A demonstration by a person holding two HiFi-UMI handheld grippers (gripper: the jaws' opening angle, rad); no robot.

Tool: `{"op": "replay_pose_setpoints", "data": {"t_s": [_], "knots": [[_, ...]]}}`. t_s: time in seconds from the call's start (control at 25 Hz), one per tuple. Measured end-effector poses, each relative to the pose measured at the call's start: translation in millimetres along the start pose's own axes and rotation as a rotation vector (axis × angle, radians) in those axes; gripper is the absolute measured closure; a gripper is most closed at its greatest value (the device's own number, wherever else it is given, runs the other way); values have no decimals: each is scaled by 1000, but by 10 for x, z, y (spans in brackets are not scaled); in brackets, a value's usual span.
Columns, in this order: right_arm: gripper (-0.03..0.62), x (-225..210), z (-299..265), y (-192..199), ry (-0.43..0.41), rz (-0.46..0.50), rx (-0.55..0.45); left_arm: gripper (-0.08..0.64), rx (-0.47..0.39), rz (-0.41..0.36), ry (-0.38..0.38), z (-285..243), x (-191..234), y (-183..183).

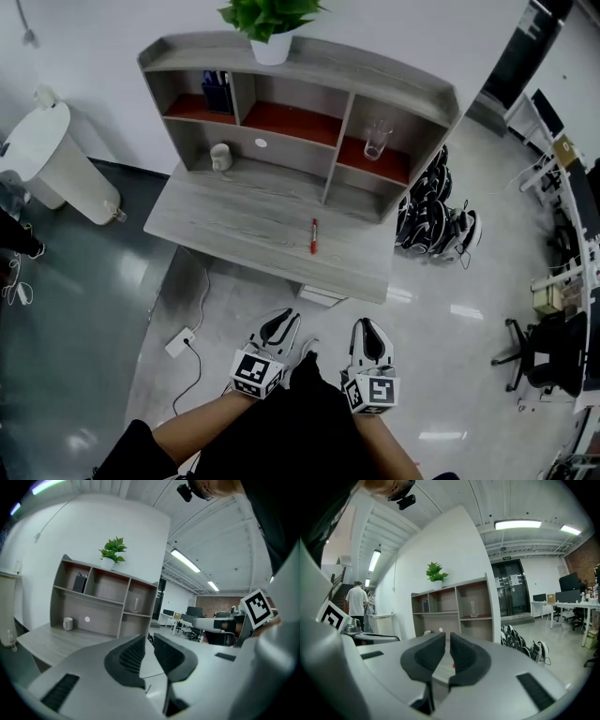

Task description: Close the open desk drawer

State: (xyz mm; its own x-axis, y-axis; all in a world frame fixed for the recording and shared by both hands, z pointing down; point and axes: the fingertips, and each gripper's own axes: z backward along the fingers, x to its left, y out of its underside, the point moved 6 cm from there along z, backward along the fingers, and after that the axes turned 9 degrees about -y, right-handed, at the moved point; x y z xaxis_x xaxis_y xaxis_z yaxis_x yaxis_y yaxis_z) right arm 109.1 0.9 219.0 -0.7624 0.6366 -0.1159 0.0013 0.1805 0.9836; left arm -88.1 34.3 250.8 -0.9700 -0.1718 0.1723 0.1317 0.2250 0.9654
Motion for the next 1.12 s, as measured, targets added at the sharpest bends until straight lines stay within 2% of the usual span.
{"op": "replay_pose_setpoints", "data": {"t_s": [0.04,0.08,0.2,0.44,0.72,1.12], "knots": [[552,14,-2,-40,-1,0,-10,523,-14,-4,-19,32,6,-56],[559,30,-9,-74,-1,0,-19,545,-27,-10,-39,62,19,-109],[568,64,-66,-167,-10,15,-36,546,-42,-15,-63,79,54,-240],[574,140,-123,-329,-46,51,-67,546,-51,-67,-23,23,-28,-382],[575,158,-99,-372,-22,114,-47,546,-76,-85,20,-64,-226,-461],[575,149,-105,-406,-9,137,-48,546,-102,-83,28,-89,-270,-504]]}}
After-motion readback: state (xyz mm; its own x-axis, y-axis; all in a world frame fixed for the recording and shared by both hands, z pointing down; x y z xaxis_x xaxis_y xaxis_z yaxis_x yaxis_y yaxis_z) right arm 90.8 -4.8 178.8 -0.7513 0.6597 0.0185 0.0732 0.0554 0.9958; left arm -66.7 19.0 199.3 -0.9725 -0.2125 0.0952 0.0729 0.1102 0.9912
